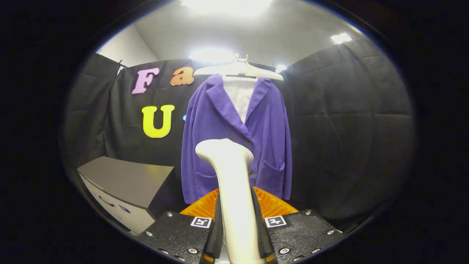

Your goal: Iron the clothes twice with a garment steamer, once on the left side and once on the right side.

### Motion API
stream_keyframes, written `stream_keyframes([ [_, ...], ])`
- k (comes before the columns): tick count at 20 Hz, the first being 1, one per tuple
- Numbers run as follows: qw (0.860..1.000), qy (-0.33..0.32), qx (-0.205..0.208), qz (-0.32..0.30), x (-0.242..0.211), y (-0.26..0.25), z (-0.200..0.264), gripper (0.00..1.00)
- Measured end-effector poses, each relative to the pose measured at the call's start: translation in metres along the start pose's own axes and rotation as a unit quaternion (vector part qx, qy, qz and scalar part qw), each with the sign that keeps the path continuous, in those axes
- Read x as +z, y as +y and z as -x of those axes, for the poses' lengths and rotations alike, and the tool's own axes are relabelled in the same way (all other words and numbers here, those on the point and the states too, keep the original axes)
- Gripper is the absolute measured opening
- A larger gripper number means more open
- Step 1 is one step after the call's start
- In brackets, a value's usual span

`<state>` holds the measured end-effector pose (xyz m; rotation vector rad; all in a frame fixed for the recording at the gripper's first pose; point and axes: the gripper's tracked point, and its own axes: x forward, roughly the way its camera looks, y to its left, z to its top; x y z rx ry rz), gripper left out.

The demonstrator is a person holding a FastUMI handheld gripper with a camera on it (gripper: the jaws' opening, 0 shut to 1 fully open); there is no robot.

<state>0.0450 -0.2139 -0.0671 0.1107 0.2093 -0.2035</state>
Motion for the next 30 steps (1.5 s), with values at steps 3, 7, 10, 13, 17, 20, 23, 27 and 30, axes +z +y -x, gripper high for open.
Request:
stream_keyframes([
  [3,0.998,-0.049,-0.027,-0.038,0.047,-0.019,-0.008,0.38],
  [7,0.991,-0.09,-0.077,-0.06,0.086,-0.047,-0.026,0.38],
  [10,0.986,-0.108,-0.115,-0.051,0.107,-0.064,-0.046,0.38],
  [13,0.983,-0.114,-0.143,-0.033,0.121,-0.069,-0.069,0.38],
  [17,0.981,-0.117,-0.156,-0.011,0.127,-0.07,-0.103,0.38],
  [20,0.982,-0.119,-0.149,0.002,0.132,-0.071,-0.123,0.38],
  [23,0.981,-0.132,-0.14,0.011,0.14,-0.073,-0.134,0.38],
  [27,0.98,-0.153,-0.128,0.021,0.152,-0.078,-0.14,0.38],
  [30,0.979,-0.161,-0.122,0.017,0.156,-0.088,-0.145,0.38],
])
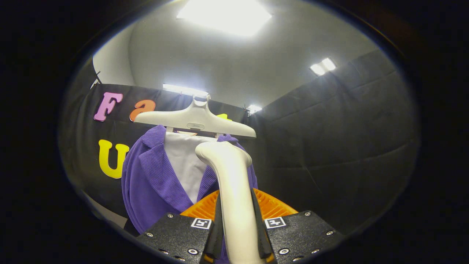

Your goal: Iron the clothes twice with a garment steamer, once on the left side and once on the right side.

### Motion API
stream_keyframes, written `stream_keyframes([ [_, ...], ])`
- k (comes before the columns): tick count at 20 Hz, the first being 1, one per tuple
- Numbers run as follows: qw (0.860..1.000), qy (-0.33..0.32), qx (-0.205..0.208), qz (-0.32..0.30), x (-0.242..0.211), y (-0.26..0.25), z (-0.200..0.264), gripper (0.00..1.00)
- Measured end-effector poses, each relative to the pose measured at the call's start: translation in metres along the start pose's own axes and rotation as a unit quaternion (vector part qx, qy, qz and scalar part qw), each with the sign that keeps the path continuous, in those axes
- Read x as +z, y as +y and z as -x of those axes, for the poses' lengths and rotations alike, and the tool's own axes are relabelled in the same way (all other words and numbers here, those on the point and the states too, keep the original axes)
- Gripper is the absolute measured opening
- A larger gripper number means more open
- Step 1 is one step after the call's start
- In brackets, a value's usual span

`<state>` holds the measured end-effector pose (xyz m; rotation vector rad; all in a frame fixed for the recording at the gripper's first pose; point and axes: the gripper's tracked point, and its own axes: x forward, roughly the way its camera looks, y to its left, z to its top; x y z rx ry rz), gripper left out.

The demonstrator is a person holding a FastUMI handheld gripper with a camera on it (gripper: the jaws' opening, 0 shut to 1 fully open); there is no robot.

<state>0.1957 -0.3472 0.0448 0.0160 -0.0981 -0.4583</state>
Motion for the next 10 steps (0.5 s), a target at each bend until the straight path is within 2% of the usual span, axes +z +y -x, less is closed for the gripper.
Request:
stream_keyframes([
  [4,1.0,0.003,0.009,-0.015,-0.015,-0.008,-0.009,0.38],
  [10,0.997,0.065,0.032,0.025,-0.07,0.001,-0.013,0.38],
])
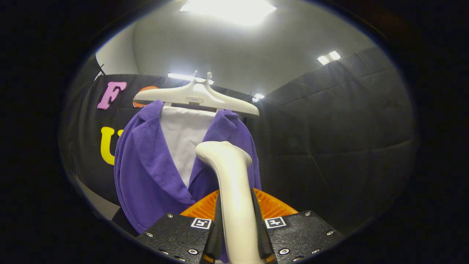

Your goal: Iron the clothes twice with a garment steamer, once on the left side and once on the right side.

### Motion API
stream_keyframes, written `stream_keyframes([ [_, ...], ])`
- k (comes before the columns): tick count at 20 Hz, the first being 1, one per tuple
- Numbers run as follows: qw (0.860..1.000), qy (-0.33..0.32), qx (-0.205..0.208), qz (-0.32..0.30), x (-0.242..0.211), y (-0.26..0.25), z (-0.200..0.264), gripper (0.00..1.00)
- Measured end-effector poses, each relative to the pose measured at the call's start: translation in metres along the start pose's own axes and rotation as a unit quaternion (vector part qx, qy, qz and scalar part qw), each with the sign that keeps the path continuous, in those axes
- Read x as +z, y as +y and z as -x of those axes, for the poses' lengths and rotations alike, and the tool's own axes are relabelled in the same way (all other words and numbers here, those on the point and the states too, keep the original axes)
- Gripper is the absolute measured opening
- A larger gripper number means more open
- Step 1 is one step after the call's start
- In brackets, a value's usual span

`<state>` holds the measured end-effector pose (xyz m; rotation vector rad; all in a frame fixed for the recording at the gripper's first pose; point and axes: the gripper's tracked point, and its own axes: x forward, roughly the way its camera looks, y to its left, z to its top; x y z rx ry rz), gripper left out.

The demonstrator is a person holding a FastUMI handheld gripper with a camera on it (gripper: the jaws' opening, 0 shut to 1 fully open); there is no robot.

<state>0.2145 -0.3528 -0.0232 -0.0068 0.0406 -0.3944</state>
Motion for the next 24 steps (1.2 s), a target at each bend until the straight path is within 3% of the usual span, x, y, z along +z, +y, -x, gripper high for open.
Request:
stream_keyframes([
  [24,0.994,0.1,-0.02,-0.027,-0.137,-0.01,0.019,0.39],
])
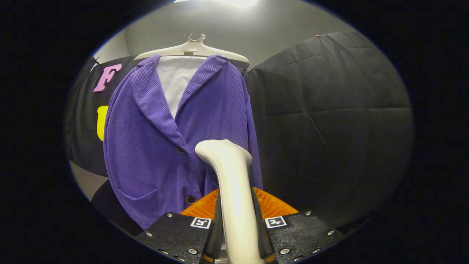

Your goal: Iron the clothes twice with a garment steamer, once on the left side and once on the right side.

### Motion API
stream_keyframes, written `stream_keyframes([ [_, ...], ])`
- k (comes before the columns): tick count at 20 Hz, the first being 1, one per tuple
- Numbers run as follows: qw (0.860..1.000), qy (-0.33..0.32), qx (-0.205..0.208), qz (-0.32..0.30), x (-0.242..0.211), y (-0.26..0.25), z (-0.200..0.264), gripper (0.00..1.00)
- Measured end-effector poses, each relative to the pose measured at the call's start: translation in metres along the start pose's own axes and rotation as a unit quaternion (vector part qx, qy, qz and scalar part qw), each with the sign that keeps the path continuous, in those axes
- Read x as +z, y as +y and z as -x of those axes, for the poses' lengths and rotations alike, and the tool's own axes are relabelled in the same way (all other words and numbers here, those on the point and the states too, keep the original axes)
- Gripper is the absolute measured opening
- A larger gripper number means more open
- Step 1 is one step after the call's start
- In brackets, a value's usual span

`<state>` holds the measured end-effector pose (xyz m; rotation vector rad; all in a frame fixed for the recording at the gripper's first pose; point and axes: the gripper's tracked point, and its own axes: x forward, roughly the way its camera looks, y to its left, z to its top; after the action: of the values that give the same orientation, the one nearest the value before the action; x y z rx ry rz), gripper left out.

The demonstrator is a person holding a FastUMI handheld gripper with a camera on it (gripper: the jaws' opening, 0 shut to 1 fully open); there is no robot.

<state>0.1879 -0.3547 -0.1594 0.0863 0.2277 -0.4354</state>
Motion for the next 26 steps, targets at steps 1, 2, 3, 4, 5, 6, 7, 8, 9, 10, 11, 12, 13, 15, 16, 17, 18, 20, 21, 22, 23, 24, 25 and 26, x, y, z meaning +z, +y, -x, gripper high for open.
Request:
stream_keyframes([
  [1,1.0,0.006,-0.003,-0.004,-0.007,-0.001,0.001,0.38],
  [2,1.0,0.012,-0.005,-0.008,-0.015,-0.003,0.003,0.39],
  [3,1.0,0.016,-0.007,-0.012,-0.022,-0.004,0.004,0.39],
  [4,1.0,0.021,-0.01,-0.014,-0.029,-0.007,0.004,0.39],
  [5,0.999,0.026,-0.014,-0.014,-0.037,-0.009,0.004,0.38],
  [6,0.999,0.033,-0.017,-0.011,-0.045,-0.011,0.004,0.39],
  [7,0.999,0.039,-0.02,-0.009,-0.052,-0.013,0.004,0.39],
  [8,0.999,0.043,-0.022,-0.008,-0.059,-0.017,0.005,0.39],
  [9,0.999,0.046,-0.025,-0.008,-0.065,-0.018,0.006,0.39],
  [10,0.998,0.052,-0.027,-0.007,-0.072,-0.02,0.006,0.39],
  [11,0.998,0.057,-0.029,-0.008,-0.078,-0.021,0.006,0.39],
  [12,0.998,0.057,-0.031,-0.009,-0.082,-0.023,0.008,0.39],
  [13,0.998,0.059,-0.033,-0.01,-0.084,-0.022,0.005,0.39],
  [15,0.997,0.071,-0.035,-0.007,-0.095,-0.023,0.004,0.39],
  [16,0.997,0.07,-0.036,-0.009,-0.098,-0.024,0.005,0.39],
  [17,0.997,0.072,-0.037,-0.013,-0.1,-0.024,0.005,0.39],
  [18,0.996,0.073,-0.038,-0.017,-0.104,-0.025,0.009,0.39],
  [20,0.996,0.082,-0.04,-0.024,-0.115,-0.028,0.013,0.39],
  [21,0.995,0.087,-0.041,-0.027,-0.119,-0.028,0.015,0.39],
  [22,0.995,0.089,-0.042,-0.029,-0.121,-0.028,0.017,0.39],
  [23,0.994,0.092,-0.043,-0.032,-0.124,-0.028,0.017,0.39],
  [24,0.994,0.097,-0.044,-0.037,-0.129,-0.028,0.019,0.39],
  [25,0.993,0.102,-0.045,-0.039,-0.133,-0.027,0.02,0.39],
  [26,0.992,0.113,-0.045,-0.036,-0.14,-0.026,0.02,0.39],
])
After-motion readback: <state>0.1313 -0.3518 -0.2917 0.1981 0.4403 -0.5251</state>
